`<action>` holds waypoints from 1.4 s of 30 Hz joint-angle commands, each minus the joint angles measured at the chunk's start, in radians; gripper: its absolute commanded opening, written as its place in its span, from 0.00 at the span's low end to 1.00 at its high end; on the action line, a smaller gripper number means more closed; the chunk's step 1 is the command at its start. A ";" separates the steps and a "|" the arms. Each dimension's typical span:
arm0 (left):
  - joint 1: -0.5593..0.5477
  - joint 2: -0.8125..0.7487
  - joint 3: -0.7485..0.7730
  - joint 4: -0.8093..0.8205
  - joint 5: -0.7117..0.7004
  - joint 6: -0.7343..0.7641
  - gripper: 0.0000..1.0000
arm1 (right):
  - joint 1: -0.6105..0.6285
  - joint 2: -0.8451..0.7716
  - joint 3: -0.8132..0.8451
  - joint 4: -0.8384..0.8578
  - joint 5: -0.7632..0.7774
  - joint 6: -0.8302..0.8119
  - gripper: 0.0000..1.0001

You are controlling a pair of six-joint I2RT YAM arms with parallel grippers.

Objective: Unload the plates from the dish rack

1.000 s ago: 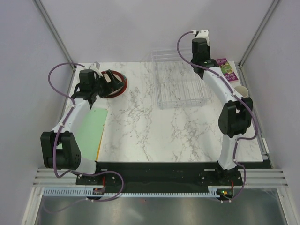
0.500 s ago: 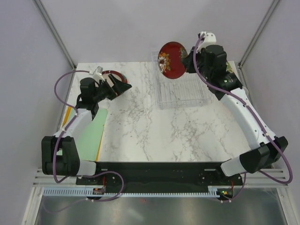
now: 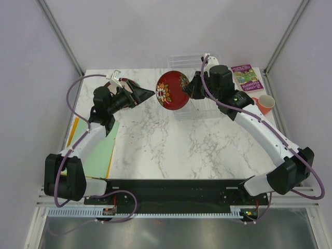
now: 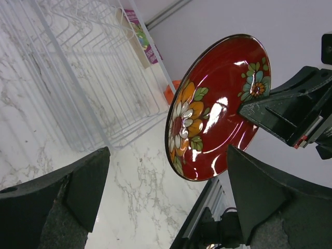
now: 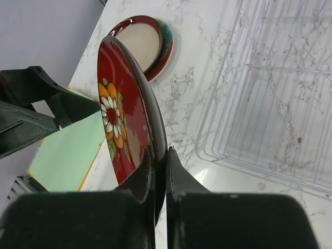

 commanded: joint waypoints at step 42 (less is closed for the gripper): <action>0.286 0.280 0.378 -0.383 -0.151 0.350 0.02 | 0.001 -0.038 -0.135 0.116 0.126 -0.035 0.98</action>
